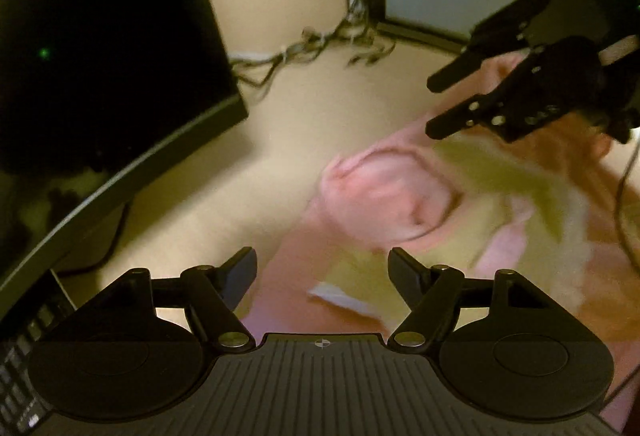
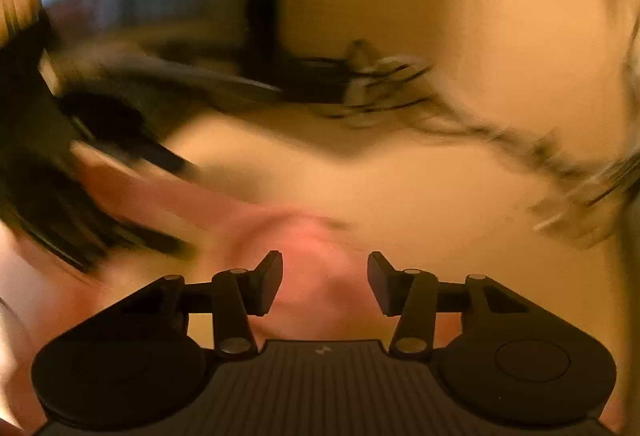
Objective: Fold clothes
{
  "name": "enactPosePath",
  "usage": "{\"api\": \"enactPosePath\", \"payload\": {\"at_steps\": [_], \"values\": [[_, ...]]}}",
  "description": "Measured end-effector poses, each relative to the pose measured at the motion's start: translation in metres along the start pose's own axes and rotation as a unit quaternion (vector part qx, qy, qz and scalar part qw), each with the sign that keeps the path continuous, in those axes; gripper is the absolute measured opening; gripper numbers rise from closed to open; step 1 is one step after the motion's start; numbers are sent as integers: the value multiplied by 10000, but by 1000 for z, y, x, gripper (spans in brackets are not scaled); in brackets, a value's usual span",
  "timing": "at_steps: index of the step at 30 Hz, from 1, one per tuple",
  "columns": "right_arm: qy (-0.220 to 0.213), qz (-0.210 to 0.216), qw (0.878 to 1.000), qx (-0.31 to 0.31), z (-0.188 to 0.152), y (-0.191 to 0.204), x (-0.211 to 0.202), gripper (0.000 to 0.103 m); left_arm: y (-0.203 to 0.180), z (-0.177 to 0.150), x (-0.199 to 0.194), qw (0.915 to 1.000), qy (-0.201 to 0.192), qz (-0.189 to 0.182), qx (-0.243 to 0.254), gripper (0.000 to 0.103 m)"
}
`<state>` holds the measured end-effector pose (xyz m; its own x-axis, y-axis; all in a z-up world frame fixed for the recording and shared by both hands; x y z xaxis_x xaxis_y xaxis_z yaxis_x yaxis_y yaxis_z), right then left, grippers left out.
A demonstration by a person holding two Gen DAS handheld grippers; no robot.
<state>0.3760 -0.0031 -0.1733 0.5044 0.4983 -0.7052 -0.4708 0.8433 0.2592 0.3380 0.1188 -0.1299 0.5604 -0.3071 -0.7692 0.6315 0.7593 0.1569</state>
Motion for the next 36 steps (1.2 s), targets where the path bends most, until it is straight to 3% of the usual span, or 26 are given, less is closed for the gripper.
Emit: {"api": "enactPosePath", "payload": {"at_steps": [2, 6, 8, 12, 13, 15, 18, 20, 24, 30, 31, 32, 34, 36], "values": [[67, 627, 9957, 684, 4, 12, 13, 47, 3, -6, 2, 9999, 60, -47, -70, 76], [376, 1136, 9783, 1691, 3, 17, 59, 47, 0, -11, -8, 9998, 38, -155, -98, 77], [544, 1649, 9552, 2396, 3, 17, 69, 46, -3, -12, -15, 10000, 22, -93, 4, 78], [473, 3018, 8843, 3532, 21, 25, 51, 49, -5, -7, -31, 9996, -101, 88, 231, 88], [405, 3260, 8728, 3609, 27, 28, 41, 49, -5, -6, -34, 9994, -147, 125, 290, 88], [278, 3513, 8684, 3488, 39, 35, 18, 52, -9, -2, -37, 9989, -241, 128, 380, 89], [135, 3479, 8819, 3179, 48, 43, -5, 53, -19, 7, -39, 9979, -377, -55, 523, 87], [75, 3386, 8918, 3001, 52, 44, -13, 53, -31, 13, -42, 9962, -436, -236, 723, 79], [-14, 3278, 9055, 2695, 58, 47, -29, 53, -43, 23, -46, 9925, -536, -189, 1085, 62], [-133, 3300, 9118, 2441, 63, 54, -52, 54, -25, 46, -59, 9919, -908, -156, 875, 75], [-126, 3246, 9147, 2406, 62, 53, -53, 55, -27, 48, -64, 9913, -940, -213, 900, 69], [-118, 3191, 9175, 2371, 62, 53, -55, 56, -31, 50, -66, 9909, -931, -318, 923, 52], [-26, 3039, 9241, 2318, 59, 50, -57, 56, -40, 55, -68, 9900, -894, -552, 946, 28], [77, 2804, 9333, 2242, 53, 43, -61, 57, -48, 55, -73, 9889, -966, -781, 812, 23]]}}
Point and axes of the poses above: each gripper's, at about its wrist camera, not at the fingertips, and x roughly the way its jaws point, y to its left, z to its top, the point moved 10 cm from there along x, roughly the way its jaws point, and after that the axes turned 4 degrees about x, right-handed, at the moved point
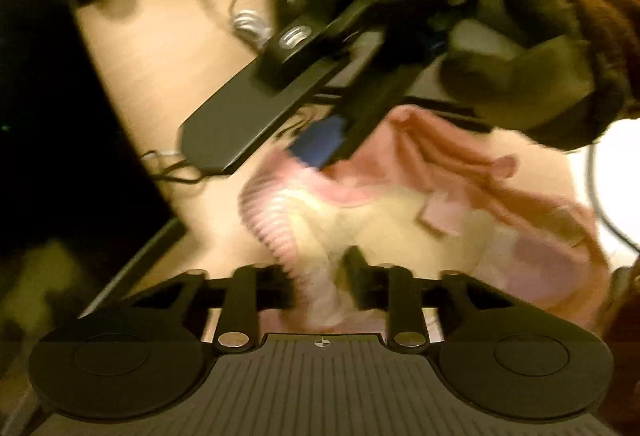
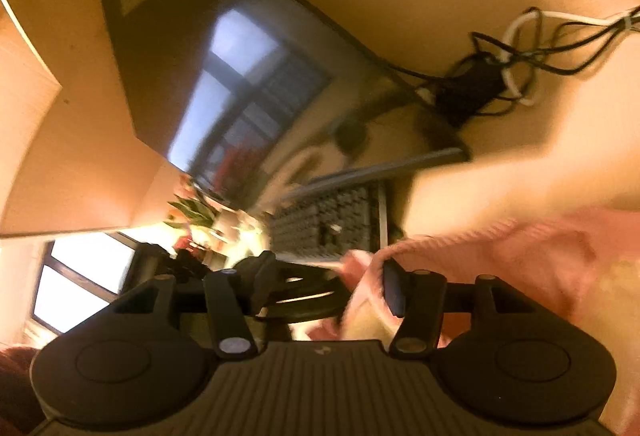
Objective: Fold clothes
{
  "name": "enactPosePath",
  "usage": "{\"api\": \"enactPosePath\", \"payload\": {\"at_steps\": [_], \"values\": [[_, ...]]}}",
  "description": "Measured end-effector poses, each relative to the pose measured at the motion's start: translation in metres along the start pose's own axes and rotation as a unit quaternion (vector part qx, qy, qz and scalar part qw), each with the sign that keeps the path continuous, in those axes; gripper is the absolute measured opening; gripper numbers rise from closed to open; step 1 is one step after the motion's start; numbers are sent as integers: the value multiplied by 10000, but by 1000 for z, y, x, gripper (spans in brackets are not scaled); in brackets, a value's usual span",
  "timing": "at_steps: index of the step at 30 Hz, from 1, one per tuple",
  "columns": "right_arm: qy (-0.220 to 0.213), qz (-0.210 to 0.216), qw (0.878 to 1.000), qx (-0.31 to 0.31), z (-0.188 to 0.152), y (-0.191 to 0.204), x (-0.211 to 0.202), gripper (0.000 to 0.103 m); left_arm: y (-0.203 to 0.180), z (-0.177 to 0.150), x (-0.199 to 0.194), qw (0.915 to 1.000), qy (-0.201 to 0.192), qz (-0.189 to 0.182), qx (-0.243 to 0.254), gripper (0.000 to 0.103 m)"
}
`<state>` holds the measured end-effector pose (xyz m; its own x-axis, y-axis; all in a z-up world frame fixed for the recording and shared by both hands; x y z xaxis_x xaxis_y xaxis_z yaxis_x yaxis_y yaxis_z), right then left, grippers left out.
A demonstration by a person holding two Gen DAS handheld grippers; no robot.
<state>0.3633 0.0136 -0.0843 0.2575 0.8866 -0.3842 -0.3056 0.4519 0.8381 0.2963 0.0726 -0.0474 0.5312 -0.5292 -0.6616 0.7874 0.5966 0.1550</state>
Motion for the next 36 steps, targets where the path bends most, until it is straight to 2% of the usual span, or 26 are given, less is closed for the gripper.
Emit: {"api": "enactPosePath", "payload": {"at_steps": [2, 3, 5, 7, 9, 11, 12, 16, 21, 22, 23, 24, 25, 26, 27, 29, 30, 31, 32, 33, 34, 35, 36], "values": [[-53, -346, 9993, -134, 1, -7, -17, 59, -8, 2, -3, 9996, -120, -207, -173, 11], [-155, -572, 9980, -221, 3, -12, -32, 61, -10, 3, -4, 9991, -176, -295, -254, 11], [-443, -1400, 9867, -691, 9, -26, -64, 62, -12, 2, -7, 9983, -248, -384, -359, 9], [-666, -2386, 9596, -1334, 14, -41, -95, 62, -12, -2, -7, 9988, -223, -263, -358, 9], [-543, -3362, 9163, -2109, 12, -58, -110, 62, -6, -8, -7, 9987, -190, -79, -459, 9], [-255, -3938, 8825, -2559, 6, -77, -109, 62, 6, -16, -11, 9978, -120, 118, -636, 9], [-89, -4047, 8731, -2718, 3, -85, -103, 62, 11, -20, -12, 9972, -72, 205, -717, 9], [392, -3921, 8600, -3243, -8, -96, -59, 62, 26, -37, -10, 9942, 148, 440, -974, 10], [819, -3868, 8317, -3898, -9, -116, -3, 61, 45, -63, 6, 9865, 475, 673, -1418, 10], [857, -3923, 8325, -3817, -7, -123, 0, 59, 49, -68, 7, 9840, 506, 727, -1544, 11], [865, -3967, 8393, -3614, -3, -132, -1, 51, 52, -73, 7, 9814, 531, 784, -1668, 11], [826, -3947, 8549, -3264, 1, -142, -4, 44, 56, -77, 7, 9789, 543, 843, -1778, 11], [757, -3828, 8745, -2881, 4, -149, -7, 41, 59, -82, 6, 9765, 548, 904, -1879, 11], [657, -3680, 8941, -2465, 7, -152, -12, 29, 62, -86, 7, 9742, 547, 941, -1978, 11], [552, -3500, 9112, -2104, 9, -148, -18, 4, 64, -89, 7, 9720, 543, 963, -2074, 11], [369, -3012, 9409, -1505, 11, -130, -30, 4, 67, -96, 7, 9683, 539, 997, -2226, 12], [221, -2809, 9501, -1341, 14, -118, -38, 4, 67, -98, 7, 9680, 546, 1001, -2235, 12], [10, -2746, 9519, -1360, 20, -107, -47, 4, 67, -100, 7, 9681, 555, 1004, -2226, 12], [-207, -2884, 9464, -1438, 29, -104, -55, 4, 67, -101, 6, 9683, 564, 1006, -2214, 12], [-390, -3219, 9330, -1563, 39, -107, -63, 4, 69, -102, 7, 9676, 572, 1009, -2241, 13], [-509, -3743, 9095, -1734, 49, -118, -68, 4, 73, -104, 10, 9664, 578, 1012, -2289, 13], [-614, -4364, 8765, -1936, 58, -129, -72, 6, 76, -105, 12, 9652, 585, 1016, -2337, 15], [-682, -4625, 8587, -2099, 62, -132, -74, 11, 79, -107, 14, 9635, 586, 1025, -2403, 16]]}}
Point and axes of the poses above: each gripper's, at about its wrist camera, not at the fingertips, and x roughly the way its jaws point, y to its left, z to its top, the point moved 10 cm from there along x, roughly the way its jaws point, and after that the axes turned 4 degrees about x, right-handed, at the moved point
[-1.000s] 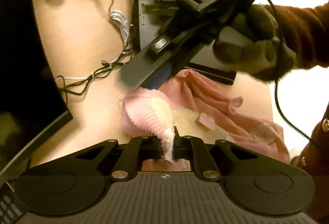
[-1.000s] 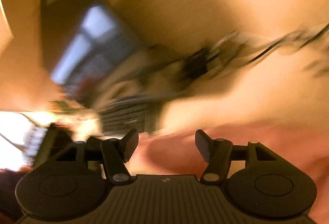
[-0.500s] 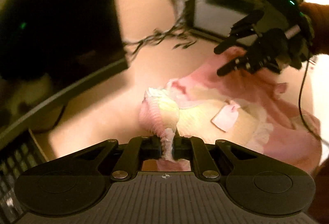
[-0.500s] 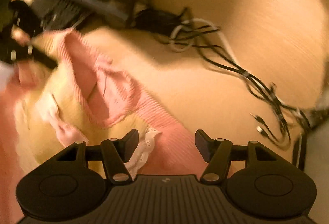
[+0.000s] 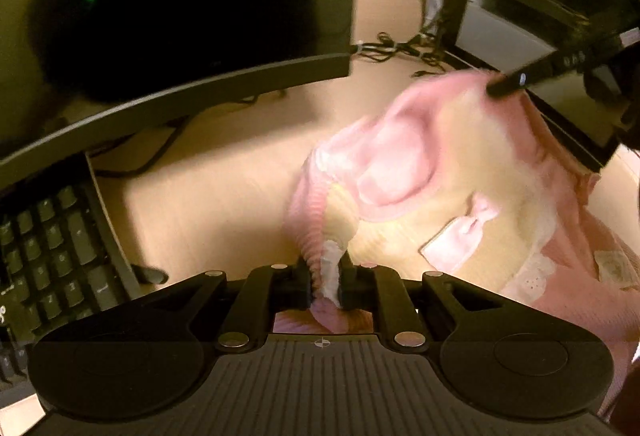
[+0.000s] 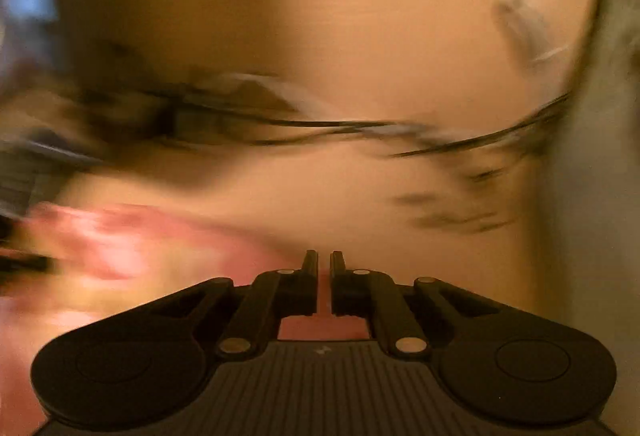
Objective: Fold clothes
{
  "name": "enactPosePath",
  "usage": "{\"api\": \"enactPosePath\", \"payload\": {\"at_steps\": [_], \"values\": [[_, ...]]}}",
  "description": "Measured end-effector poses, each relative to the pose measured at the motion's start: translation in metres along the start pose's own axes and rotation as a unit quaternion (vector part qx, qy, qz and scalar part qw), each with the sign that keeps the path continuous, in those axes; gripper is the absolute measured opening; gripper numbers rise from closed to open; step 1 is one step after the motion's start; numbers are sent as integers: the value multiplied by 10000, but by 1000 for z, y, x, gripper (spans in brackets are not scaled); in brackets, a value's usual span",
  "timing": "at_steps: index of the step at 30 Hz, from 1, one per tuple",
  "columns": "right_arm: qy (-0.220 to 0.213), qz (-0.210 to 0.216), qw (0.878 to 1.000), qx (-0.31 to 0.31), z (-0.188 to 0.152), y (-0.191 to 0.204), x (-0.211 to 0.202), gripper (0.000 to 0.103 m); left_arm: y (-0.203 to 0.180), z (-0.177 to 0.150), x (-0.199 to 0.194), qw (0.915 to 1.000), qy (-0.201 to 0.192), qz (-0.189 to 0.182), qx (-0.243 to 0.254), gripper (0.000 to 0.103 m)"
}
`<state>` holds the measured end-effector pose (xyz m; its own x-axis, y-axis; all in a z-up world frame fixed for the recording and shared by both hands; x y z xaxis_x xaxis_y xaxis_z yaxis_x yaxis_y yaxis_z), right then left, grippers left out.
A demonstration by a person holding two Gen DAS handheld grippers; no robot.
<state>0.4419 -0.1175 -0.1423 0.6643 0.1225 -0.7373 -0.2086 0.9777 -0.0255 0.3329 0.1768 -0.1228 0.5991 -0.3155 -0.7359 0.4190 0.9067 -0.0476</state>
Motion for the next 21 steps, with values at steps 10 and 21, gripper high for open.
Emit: {"api": "enactPosePath", "payload": {"at_steps": [10, 21], "values": [[-140, 1371, 9802, -1421, -12, 112, 10, 26, 10, 4, 11, 9998, 107, 155, -110, 17], [-5, 799, 9872, -1379, -19, 162, 61, 21, 10, 3, 11, 9996, 50, 192, -198, 19]]}}
Point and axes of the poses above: each gripper's, at about its wrist camera, not at the fingertips, and x roughly the way its jaws point, y to its left, z to its top, the point moved 10 cm from there along x, roughly the way its jaws point, and after that the axes turned 4 degrees about x, right-handed, at the moved point
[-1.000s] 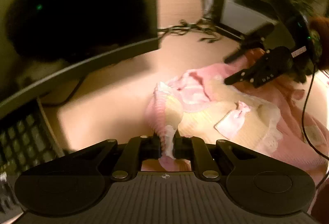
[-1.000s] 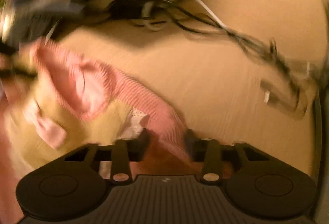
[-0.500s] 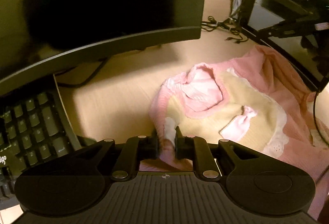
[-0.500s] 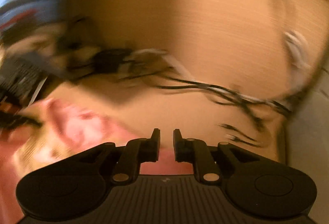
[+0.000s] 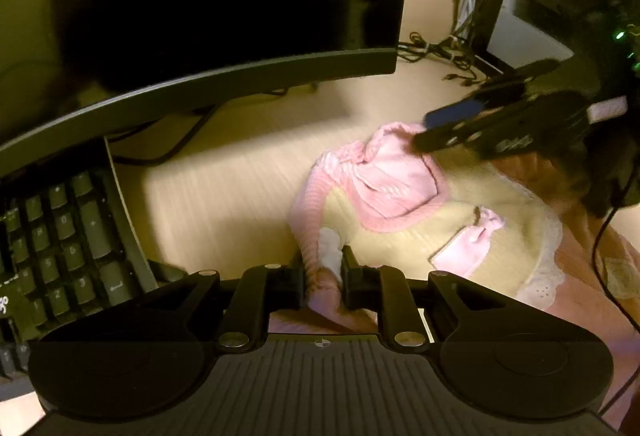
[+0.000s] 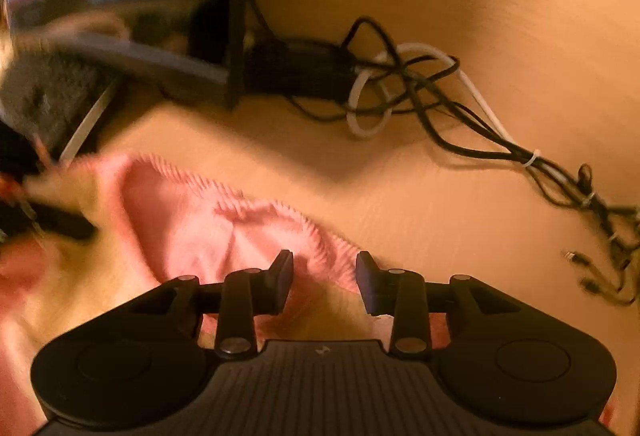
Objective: Fold clothes
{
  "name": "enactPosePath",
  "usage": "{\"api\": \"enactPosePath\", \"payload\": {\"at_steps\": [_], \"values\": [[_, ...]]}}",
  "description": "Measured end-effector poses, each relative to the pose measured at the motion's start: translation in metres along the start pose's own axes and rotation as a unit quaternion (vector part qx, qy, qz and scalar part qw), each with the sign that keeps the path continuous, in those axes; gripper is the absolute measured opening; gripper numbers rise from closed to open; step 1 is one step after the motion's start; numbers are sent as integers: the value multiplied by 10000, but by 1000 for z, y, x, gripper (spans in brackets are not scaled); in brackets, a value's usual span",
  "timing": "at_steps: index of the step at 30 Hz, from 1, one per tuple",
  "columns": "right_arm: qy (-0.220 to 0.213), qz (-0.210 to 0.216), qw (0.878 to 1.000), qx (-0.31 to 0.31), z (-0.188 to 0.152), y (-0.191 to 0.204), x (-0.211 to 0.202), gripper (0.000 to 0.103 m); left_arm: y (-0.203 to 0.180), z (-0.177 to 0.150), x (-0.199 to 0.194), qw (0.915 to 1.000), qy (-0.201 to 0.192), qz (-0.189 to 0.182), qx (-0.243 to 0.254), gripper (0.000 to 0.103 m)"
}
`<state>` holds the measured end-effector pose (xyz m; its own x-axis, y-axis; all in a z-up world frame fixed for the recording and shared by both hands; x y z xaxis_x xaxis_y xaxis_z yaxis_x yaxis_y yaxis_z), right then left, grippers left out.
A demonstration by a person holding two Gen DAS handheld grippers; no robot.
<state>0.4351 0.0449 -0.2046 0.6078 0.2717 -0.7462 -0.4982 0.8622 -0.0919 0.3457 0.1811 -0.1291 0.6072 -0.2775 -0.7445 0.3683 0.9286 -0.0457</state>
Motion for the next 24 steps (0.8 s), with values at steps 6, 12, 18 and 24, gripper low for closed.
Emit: {"api": "enactPosePath", "payload": {"at_steps": [6, 12, 18, 24], "values": [[132, 577, 9970, 497, 2, -27, -51, 7, -4, 4, -9, 9997, -150, -187, 98, 18], [-361, 286, 9989, -15, 15, -59, -76, 47, -2, 8, -8, 9996, -231, -109, 141, 23], [-204, 659, 9963, -517, -7, -54, -80, 48, 10, 26, -7, 9995, -280, 170, 20, 24], [-347, 670, 9970, 198, -16, -82, -92, 60, 3, 33, 0, 9993, -352, 17, -136, 37]]}}
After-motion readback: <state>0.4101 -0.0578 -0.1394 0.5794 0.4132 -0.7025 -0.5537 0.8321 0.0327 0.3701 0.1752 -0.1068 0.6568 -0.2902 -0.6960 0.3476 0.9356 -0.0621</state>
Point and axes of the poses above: each gripper's, at about its wrist camera, not at the fingertips, and x roughly the way its jaws point, y to its left, z to its top, the point moved 10 cm from there along x, roughly the way its jaws point, and after that the axes turned 4 degrees about x, right-handed, at the moved point
